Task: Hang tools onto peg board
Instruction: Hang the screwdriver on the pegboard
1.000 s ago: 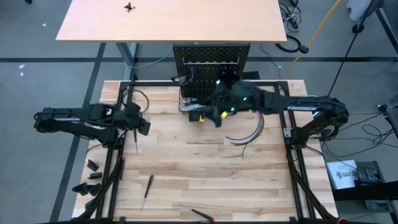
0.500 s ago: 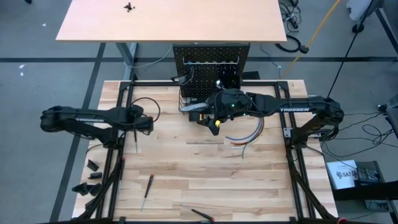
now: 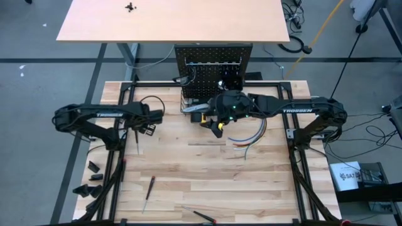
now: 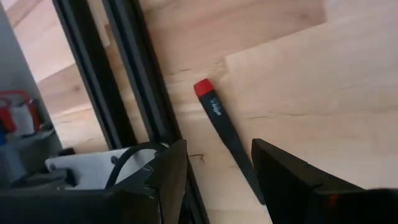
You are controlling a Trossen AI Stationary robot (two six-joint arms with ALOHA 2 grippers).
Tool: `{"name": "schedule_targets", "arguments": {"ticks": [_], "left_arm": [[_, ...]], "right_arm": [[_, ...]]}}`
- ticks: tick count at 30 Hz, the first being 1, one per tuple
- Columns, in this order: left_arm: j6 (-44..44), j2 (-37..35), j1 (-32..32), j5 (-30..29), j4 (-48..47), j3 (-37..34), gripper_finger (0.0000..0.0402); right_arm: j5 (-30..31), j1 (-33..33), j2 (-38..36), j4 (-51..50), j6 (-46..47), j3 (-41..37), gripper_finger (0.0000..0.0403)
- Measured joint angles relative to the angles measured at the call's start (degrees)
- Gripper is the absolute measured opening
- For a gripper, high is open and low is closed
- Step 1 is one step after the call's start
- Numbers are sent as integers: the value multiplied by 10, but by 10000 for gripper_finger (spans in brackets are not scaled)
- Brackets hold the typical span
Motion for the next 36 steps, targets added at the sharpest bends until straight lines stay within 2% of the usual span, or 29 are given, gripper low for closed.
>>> {"name": "schedule_targets", "arguments": {"ticks": [6, 11, 15, 21, 27, 30, 36], "left_arm": [[18, 5, 29, 29, 125, -65, 182], [-41, -21, 36, 29, 150, -124, 181], [-36, -41, 24, 26, 163, -126, 173], [-34, -37, 40, 56, 180, -139, 161], [22, -38, 41, 62, 215, -145, 155], [44, -37, 41, 63, 217, -138, 133], [58, -37, 40, 67, 234, -137, 52]], "right_arm": [[0, 0, 0, -38, -1, 0, 263], [0, 4, 0, -78, -1, 0, 263], [0, 5, 0, -85, -12, -1, 263], [0, 5, 0, -71, -24, -1, 263], [0, 5, 0, -63, -35, -1, 263], [0, 5, 0, -63, -35, -1, 263], [0, 5, 0, -64, -32, -1, 263]]}}
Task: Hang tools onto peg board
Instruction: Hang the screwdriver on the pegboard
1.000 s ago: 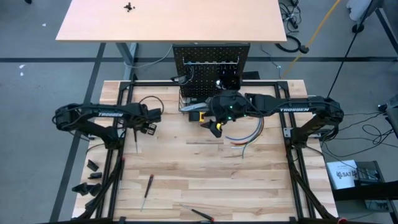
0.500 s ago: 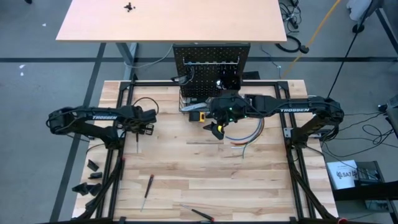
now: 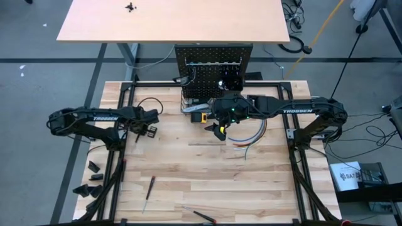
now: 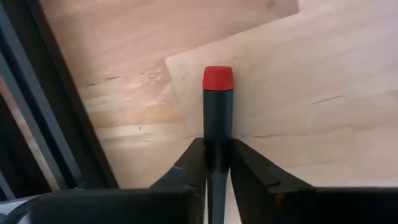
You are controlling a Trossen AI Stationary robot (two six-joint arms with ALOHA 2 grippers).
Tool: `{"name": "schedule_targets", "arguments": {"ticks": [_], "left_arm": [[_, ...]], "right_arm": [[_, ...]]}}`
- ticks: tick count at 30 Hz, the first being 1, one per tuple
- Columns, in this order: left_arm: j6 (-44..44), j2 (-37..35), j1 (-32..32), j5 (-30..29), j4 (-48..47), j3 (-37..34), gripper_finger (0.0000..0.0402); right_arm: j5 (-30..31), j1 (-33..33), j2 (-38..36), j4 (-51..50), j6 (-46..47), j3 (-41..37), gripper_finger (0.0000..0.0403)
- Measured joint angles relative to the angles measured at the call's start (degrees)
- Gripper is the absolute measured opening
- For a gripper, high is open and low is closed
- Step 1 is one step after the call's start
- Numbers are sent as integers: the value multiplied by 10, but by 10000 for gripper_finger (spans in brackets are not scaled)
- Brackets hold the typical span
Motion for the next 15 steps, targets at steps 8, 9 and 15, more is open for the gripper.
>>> {"name": "schedule_targets", "arguments": {"ticks": [8, 9, 15], "left_arm": [[26, -2, 0, 0, 29, 16, 33], [29, -4, 0, 8, 45, 23, 32], [61, -51, -2, 73, 142, 64, 29]], "right_arm": [[0, 0, 0, -4, 8, 0, 263], [0, 0, -2, -8, 8, 0, 263], [0, -2, -20, -26, 6, 0, 263]]}}
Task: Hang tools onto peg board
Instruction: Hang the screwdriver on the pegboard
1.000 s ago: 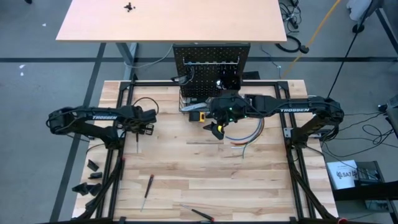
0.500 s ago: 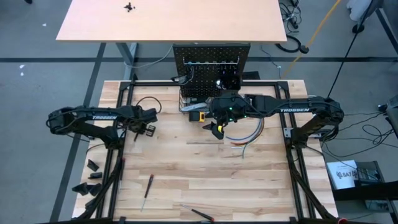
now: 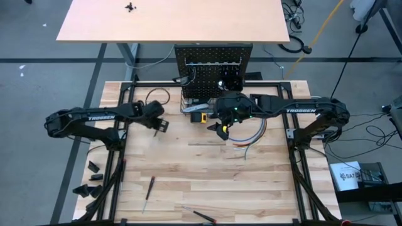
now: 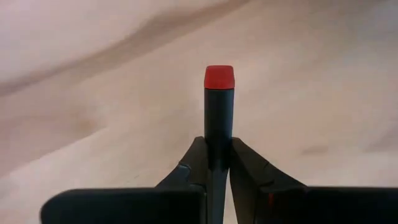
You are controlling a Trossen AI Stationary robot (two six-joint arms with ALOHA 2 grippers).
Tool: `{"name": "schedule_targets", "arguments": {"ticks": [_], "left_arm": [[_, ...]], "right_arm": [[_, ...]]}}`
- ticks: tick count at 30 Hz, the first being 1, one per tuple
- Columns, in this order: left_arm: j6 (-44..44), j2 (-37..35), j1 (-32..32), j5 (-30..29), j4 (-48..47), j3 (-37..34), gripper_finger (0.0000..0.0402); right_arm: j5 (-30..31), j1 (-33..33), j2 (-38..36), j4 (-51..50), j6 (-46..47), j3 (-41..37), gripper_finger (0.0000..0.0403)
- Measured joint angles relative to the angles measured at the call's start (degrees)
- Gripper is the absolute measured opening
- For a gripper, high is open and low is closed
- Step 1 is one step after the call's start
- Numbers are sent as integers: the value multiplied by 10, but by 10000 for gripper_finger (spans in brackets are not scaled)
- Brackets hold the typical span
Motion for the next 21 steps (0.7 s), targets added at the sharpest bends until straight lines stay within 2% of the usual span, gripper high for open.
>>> {"name": "schedule_targets", "arguments": {"ticks": [6, 11, 16, 21], "left_arm": [[33, -34, 0, 94, 80, 4, 29], [95, -42, -8, 208, 174, 4, 29], [106, -54, -31, 301, 388, 4, 28], [84, -54, -56, 305, 631, 5, 28]], "right_arm": [[1, -1, -11, -13, 0, 0, 263], [1, 2, -9, 11, 5, 0, 263], [0, 8, -8, 55, 4, 0, 263], [16, 12, -8, 174, 13, 0, 263]]}}
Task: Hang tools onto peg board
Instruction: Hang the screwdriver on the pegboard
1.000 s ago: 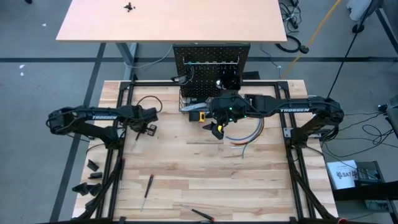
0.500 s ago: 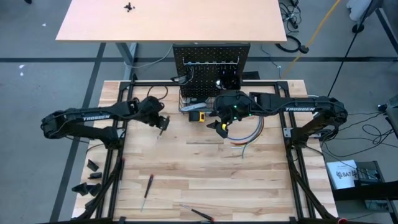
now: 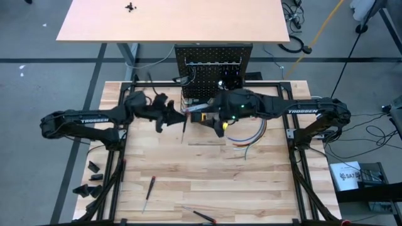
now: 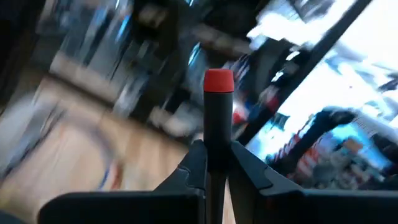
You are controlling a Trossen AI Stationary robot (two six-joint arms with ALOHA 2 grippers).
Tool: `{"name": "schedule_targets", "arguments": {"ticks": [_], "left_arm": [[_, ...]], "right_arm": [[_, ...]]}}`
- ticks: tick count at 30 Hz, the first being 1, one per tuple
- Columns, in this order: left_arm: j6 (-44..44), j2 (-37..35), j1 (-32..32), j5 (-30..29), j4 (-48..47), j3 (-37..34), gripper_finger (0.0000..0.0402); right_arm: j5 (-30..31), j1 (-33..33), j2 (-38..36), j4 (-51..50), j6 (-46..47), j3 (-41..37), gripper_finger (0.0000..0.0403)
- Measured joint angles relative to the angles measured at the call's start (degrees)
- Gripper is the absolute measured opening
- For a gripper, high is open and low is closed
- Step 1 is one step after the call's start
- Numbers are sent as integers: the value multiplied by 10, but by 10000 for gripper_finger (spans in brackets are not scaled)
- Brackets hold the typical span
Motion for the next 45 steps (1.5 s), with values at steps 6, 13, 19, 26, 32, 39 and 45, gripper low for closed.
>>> {"name": "schedule_targets", "arguments": {"ticks": [6, 13, 19, 26, 32, 39, 45], "left_arm": [[-9, 1, -19, -66, 81, 0, 28], [-5, 1, -45, -98, 83, 0, 28], [25, 1, -79, -153, 89, 0, 28], [71, 8, -98, -192, 96, 6, 28], [110, 47, -117, -188, 89, 52, 28], [107, 66, -110, -188, 79, 58, 28], [106, 70, -111, -188, 80, 58, 28]], "right_arm": [[16, 0, -1, 143, 7, 0, 263], [16, -6, 4, 166, 0, 0, 263], [11, -10, 18, 159, 25, 0, 263], [-35, -10, 28, 160, 42, 0, 263], [-48, -10, 31, 161, 42, 0, 263], [-64, -7, 31, 164, 39, 0, 263], [-61, -7, 31, 163, 38, 0, 258]]}}
